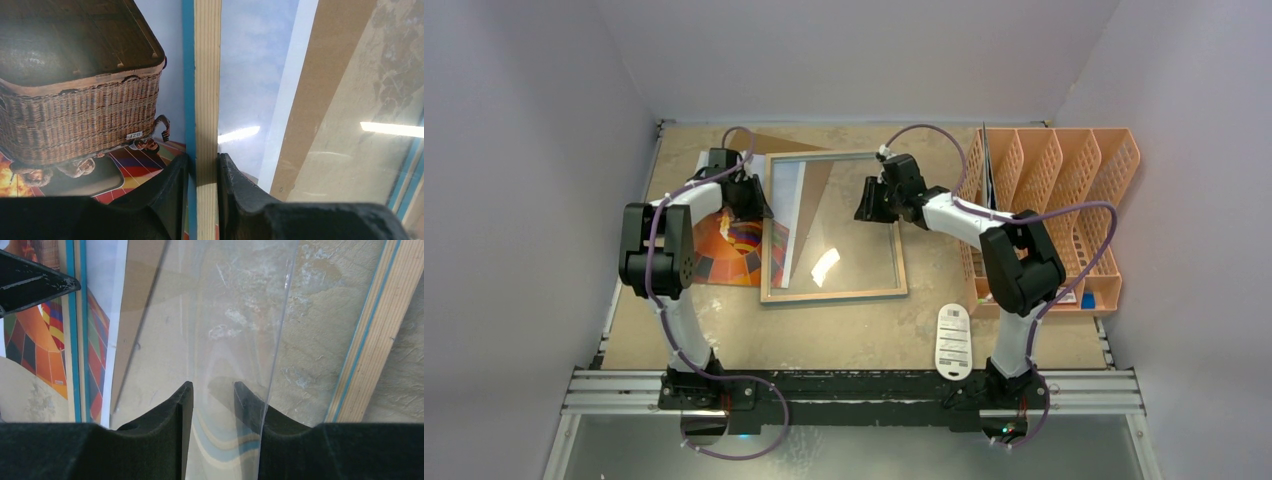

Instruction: Put the photo into the frame

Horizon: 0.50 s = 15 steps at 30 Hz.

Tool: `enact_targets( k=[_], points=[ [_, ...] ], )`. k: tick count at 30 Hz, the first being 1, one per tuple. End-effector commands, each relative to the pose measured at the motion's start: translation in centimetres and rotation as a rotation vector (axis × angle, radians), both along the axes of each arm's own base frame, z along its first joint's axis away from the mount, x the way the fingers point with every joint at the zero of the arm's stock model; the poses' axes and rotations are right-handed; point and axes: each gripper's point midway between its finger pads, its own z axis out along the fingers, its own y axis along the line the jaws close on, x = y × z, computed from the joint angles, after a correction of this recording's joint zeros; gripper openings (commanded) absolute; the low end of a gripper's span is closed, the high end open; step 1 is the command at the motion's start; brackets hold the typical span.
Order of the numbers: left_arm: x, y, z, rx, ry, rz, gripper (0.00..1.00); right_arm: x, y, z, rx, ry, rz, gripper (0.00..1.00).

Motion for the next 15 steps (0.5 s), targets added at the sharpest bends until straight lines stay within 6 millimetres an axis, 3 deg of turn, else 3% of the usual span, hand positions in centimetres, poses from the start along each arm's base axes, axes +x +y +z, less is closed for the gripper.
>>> enact_targets(
  k=[1,7,15],
  points=[
    [-1.7,-0.2,-2.4,0.028,0.097,-0.008,0.04,0.9,1.4,1.8,0.023,-0.055,0.021,0.41],
    [-2.3,1.2,-3.3,0.125,0.135,0.006,0.04,1.4,0.7,3.3,-0.005,-0.084,-0.012,0.54],
    [-2.9,2.2,-4.1,0.247,0.177,0.004,0.03,2.3,-1.0,4.8,-0.069,-0.111,-0.099,0.61]
  ],
)
